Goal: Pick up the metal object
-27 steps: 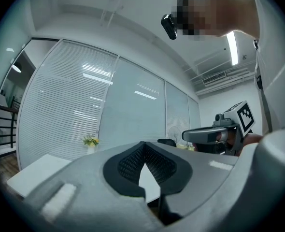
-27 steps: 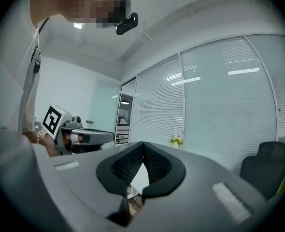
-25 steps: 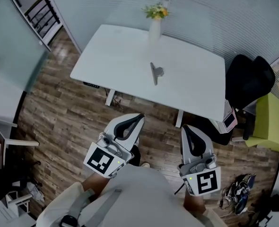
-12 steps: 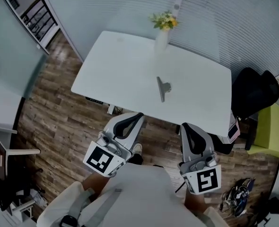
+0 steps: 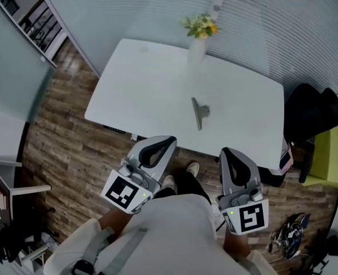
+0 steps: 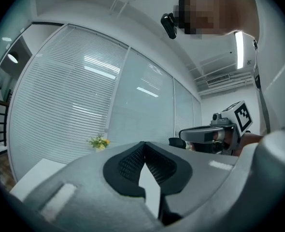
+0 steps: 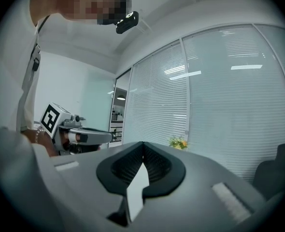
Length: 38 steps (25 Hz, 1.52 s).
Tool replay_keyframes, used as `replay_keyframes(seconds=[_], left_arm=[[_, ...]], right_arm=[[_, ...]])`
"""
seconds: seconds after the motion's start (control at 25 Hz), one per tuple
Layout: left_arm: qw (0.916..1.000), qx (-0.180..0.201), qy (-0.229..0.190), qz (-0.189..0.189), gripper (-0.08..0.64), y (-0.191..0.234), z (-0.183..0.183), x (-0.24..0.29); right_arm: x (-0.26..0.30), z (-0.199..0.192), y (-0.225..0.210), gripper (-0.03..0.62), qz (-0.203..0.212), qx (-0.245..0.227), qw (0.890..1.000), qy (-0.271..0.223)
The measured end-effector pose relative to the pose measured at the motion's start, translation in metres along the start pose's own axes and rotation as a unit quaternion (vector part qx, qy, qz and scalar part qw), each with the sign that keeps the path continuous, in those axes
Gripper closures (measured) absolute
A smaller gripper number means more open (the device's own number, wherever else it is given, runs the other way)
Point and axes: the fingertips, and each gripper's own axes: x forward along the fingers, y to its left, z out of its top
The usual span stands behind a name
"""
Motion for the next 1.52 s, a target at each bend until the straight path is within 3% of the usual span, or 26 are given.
replay_keyframes(seconds=[0.6,0.76,0.96,1.52], left_arm=[[0.9999,0.011,0.004,-0.010,0.560,0.025,0.004,0.089],[0.9998,0.014,0.006,-0.013,0.560,0.026,0.007,0.123],[0.9997,0.020,0.004,-0.013,0.560,0.026,0.011,0.166],[0.9995,0.028,0.002,-0.012,0.560,0.013,0.007,0.254]], right_arm=[[0.047,-0.002,-0.078,0.589,0.004,-0.005,1.000,-0.006],[0.059,0.002,-0.107,0.589,0.005,0.010,1.000,-0.010],[0.067,-0.001,-0.147,0.589,0.013,-0.010,1.000,-0.013],[0.071,-0.012,-0.234,0.589,0.007,-0.002,1.000,-0.015]])
